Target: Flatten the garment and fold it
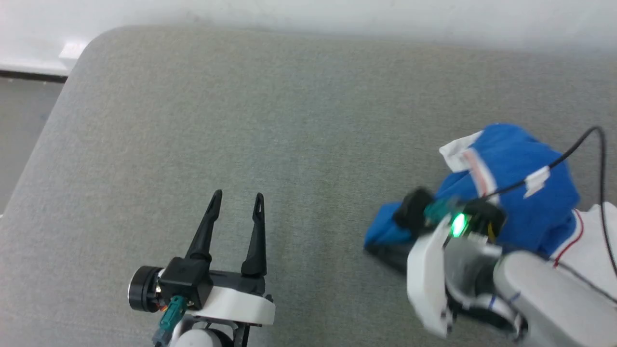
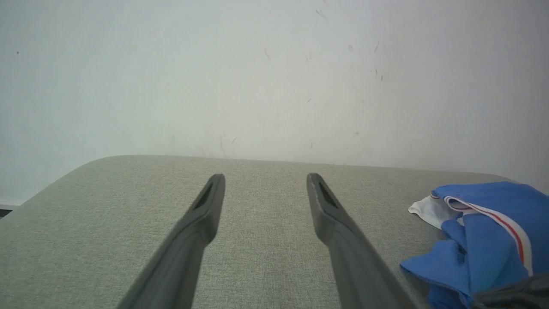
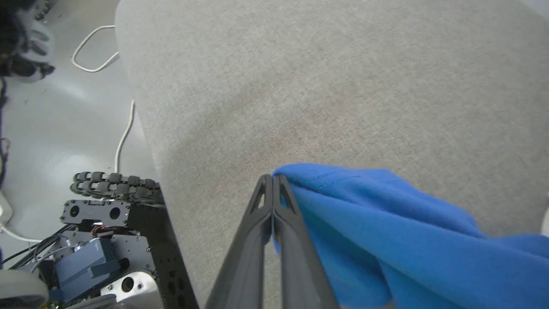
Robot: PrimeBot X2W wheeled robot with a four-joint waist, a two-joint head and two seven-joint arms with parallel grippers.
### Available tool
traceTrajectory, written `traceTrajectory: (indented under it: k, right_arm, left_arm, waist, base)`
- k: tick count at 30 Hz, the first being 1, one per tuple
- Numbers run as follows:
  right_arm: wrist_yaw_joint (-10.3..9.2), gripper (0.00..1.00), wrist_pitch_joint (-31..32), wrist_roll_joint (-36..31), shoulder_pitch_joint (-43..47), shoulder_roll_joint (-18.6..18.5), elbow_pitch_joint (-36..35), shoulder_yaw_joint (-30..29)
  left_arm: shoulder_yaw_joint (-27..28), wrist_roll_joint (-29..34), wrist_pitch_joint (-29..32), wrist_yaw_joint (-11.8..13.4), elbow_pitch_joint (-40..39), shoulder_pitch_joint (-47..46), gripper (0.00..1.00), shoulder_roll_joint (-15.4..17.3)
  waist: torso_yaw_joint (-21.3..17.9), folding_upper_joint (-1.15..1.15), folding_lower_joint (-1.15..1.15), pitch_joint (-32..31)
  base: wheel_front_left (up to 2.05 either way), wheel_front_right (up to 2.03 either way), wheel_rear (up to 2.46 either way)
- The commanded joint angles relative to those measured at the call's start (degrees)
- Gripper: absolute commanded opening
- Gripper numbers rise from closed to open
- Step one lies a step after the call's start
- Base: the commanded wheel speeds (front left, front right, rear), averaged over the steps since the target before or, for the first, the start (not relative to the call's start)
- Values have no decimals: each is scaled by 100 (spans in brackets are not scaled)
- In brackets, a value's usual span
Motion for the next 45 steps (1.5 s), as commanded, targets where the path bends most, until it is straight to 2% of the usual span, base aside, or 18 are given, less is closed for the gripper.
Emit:
traceTrajectory:
  k: [1, 5, 8, 11, 14, 15, 16, 22, 24, 26, 29, 32, 37, 43, 44, 45]
  right_arm:
    - [-5, 0, 80, 155, 122, -73, -193, 180]
    - [-5, 0, 506, 569, 412, -467, -729, 806]
    - [-5, 0, 996, 970, 723, -855, -847, 1110]
    - [-5, 0, 1312, 1125, 917, -1168, -843, 1202]
    - [-5, 0, 1355, 1085, 1012, -1287, -784, 1171]
    - [-5, 47, 1286, 1038, 1016, -1271, -780, 1137]
    - [-5, 100, 1148, 985, 1006, -1219, -781, 1067]
    - [-5, 100, -272, 511, 818, -602, -927, 273]
    - [-5, 100, -771, 197, 789, -434, -865, -170]
    - [-5, 100, -985, -351, 756, -395, -772, -407]
    - [-5, 100, -719, -786, 880, -388, -513, -490]
    - [-5, 100, -29, -1265, 997, -498, -179, -499]
    - [-5, 100, 859, -1806, 1283, -298, 175, -825]
    - [-5, 100, 1222, -1997, 1429, -41, 274, -836]
    - [-5, 69, 1225, -2010, 1412, -16, 274, -824]
    - [-5, 12, 1174, -2012, 1382, 25, 248, -833]
  left_arm:
    - [43, 54, -27, -48, 5, 76, 100, -20]
    - [84, 67, -27, -94, -26, 102, 100, -20]
    - [85, 61, -27, -124, -16, 110, 100, -21]
    - [82, 52, -27, -134, -3, 100, 100, -22]
    - [88, 37, -27, -134, 16, 86, 100, -23]
    - [99, 31, -27, -133, 23, 88, 100, -23]
    - [112, 28, -27, -130, 29, 97, 100, -23]
    - [182, 47, -27, -137, 41, 158, 100, -24]
    - [189, 53, -27, -145, 34, 151, 100, -24]
    - [187, 48, -27, -152, 19, 147, 100, -24]
    - [166, 46, -27, -154, 16, 146, 100, -24]
    - [122, 29, -27, -146, 15, 120, 100, -24]
    - [55, -20, -27, -133, 38, 43, 100, -24]
    - [4, -57, -27, -80, 57, -1, 100, -24]
    - [1, -61, -27, -71, 59, 0, 100, -24]
    - [0, -65, -27, -65, 60, 3, 100, -24]
  waist:
    - [-157, 0, 1, -139]
    - [-219, 0, 1, -89]
    - [-237, 0, 1, -12]
    - [-228, 0, 1, 40]
    - [-225, 0, 1, 48]
    - [-233, 0, 1, 37]
    - [-248, 0, 1, 19]
    - [-378, 0, 1, -114]
    - [-418, 0, 1, -133]
    - [-452, 0, 1, -135]
    - [-480, 0, 1, -113]
    - [-460, 0, 1, -48]
    - [-348, 0, 1, 86]
    - [-189, 0, 1, 163]
    - [-176, 0, 1, 166]
    - [-167, 0, 1, 168]
  base:
    - [0, 0, 0]
    - [0, 0, 0]
    - [0, 0, 0]
    - [0, 0, 0]
    - [0, 0, 0]
    - [0, 0, 0]
    - [0, 0, 0]
    - [0, 0, 0]
    - [0, 0, 0]
    - [0, 0, 0]
    - [0, 0, 0]
    - [0, 0, 0]
    - [0, 0, 0]
    - [0, 0, 0]
    - [0, 0, 0]
    - [0, 0, 0]
